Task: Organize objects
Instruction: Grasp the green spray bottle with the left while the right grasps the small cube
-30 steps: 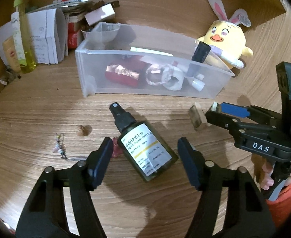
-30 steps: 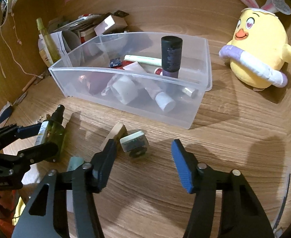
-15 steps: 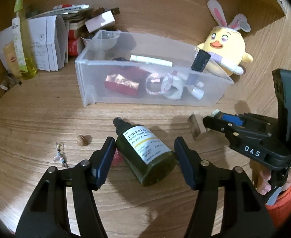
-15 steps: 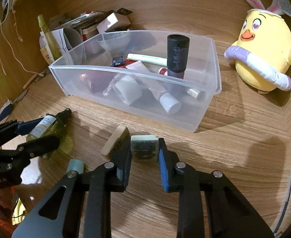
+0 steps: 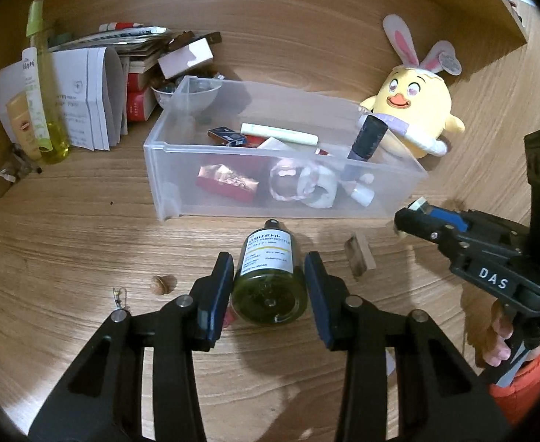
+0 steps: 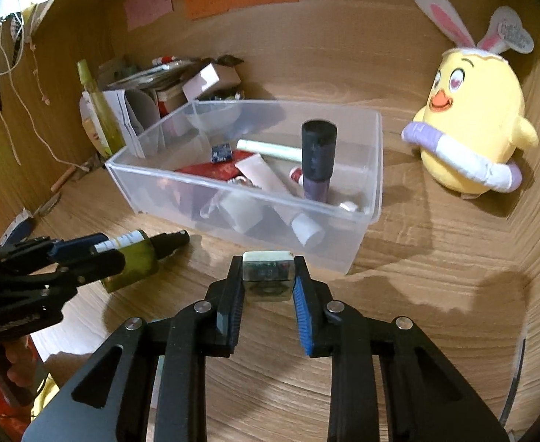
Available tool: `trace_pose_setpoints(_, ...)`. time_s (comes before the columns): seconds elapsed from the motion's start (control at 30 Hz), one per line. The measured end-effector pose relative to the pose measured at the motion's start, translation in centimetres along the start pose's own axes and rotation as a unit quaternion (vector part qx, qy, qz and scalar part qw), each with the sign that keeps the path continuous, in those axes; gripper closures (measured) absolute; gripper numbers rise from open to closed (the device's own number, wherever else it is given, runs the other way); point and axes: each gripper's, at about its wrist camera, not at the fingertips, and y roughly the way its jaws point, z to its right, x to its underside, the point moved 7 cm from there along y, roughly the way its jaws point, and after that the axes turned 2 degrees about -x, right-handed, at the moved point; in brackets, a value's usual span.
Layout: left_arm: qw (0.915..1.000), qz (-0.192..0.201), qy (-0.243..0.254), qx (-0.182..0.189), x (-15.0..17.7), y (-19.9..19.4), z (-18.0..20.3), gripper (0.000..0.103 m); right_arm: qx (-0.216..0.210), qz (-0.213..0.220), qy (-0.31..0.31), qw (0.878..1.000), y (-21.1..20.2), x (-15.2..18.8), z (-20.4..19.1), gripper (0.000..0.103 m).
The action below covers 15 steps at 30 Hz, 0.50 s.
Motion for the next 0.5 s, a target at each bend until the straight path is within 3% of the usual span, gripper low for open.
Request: trace_pose_setpoints(0.5, 0.9984, 0.055, 0.008, -0.001, -2.8, -3.4, -0.2, 0.068, -0.02, 0.036, -0.008, 0.999, -1.0, -2.7, -2.1, 0.08)
